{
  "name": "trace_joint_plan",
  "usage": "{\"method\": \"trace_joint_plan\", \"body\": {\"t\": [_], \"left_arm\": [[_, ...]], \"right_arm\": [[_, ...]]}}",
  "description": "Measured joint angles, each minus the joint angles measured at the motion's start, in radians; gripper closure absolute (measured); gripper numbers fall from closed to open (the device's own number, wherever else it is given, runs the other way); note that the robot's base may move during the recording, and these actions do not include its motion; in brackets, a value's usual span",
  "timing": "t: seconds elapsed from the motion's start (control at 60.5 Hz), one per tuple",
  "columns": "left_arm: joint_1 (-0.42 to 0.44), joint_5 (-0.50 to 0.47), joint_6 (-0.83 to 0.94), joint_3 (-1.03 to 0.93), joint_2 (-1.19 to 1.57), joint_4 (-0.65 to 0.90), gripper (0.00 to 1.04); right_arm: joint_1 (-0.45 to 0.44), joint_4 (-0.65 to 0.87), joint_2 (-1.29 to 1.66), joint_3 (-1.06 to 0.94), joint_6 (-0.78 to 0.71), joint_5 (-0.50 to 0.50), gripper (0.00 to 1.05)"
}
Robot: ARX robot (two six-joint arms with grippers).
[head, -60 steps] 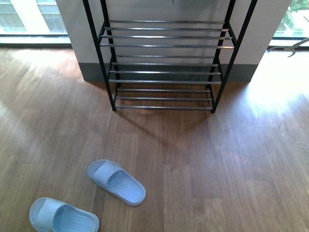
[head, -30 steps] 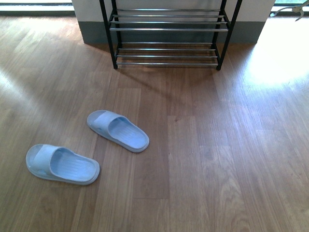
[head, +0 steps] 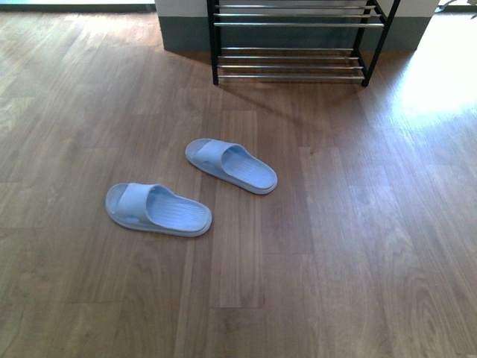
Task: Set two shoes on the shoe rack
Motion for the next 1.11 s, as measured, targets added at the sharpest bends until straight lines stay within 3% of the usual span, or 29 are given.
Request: {"method": "trace_joint_plan", "body": {"t": [1.108], "left_arm": [[0.000, -0.002, 0.000, 0.000, 0.000, 0.000, 0.09]], "right_arm": [[0.000, 0.000, 0.000, 0.000, 0.000, -0.005, 0.09]]}}
